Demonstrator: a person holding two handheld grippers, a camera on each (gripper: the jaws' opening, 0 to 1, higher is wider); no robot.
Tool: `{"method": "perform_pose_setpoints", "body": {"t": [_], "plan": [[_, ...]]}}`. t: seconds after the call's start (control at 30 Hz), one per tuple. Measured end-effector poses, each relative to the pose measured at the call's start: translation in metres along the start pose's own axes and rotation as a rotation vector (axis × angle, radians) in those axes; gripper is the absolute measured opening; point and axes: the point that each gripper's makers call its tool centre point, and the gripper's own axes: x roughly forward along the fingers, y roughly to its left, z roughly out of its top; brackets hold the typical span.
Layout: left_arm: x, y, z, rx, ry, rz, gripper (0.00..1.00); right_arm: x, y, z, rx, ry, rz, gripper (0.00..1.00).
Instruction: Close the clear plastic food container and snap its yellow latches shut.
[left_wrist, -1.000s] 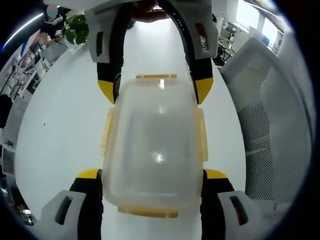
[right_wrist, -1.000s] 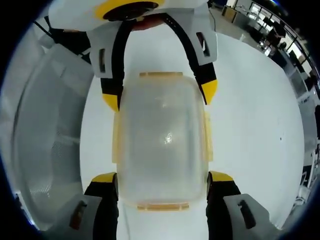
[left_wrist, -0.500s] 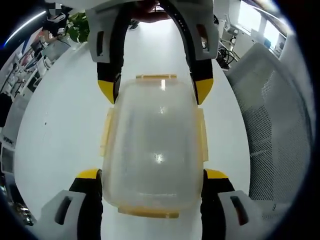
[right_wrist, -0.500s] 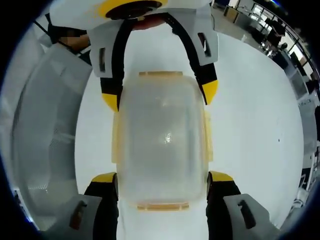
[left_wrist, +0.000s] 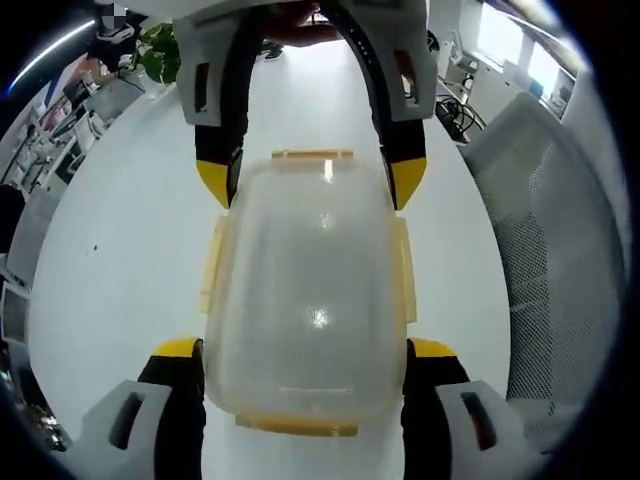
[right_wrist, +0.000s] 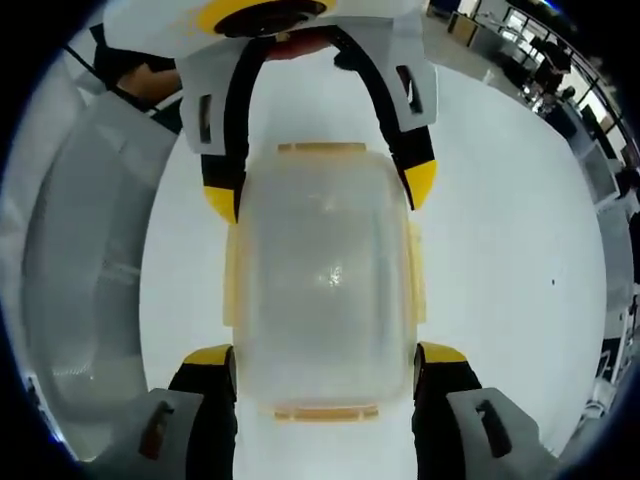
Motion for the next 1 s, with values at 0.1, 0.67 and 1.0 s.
{"method": "perform_pose_setpoints", "body": {"t": [0.1,0.67,1.0], "plan": [[0.0,0.002,0.0,-0.003,-0.002,0.001,0.82,0.0,-0.002,0.0,-0.004,0.004,0.0,0.72],[0.003,0.021,0.003,-0.004,-0.004,-0.002,0.82,-0.001,-0.021,-0.001,-0.005,0.01,-0.003,0.72],[0.003,0.025,0.002,-0.008,-0.01,-0.001,0.82,-0.001,-0.025,-0.001,-0.008,0.013,-0.005,0.72]]}}
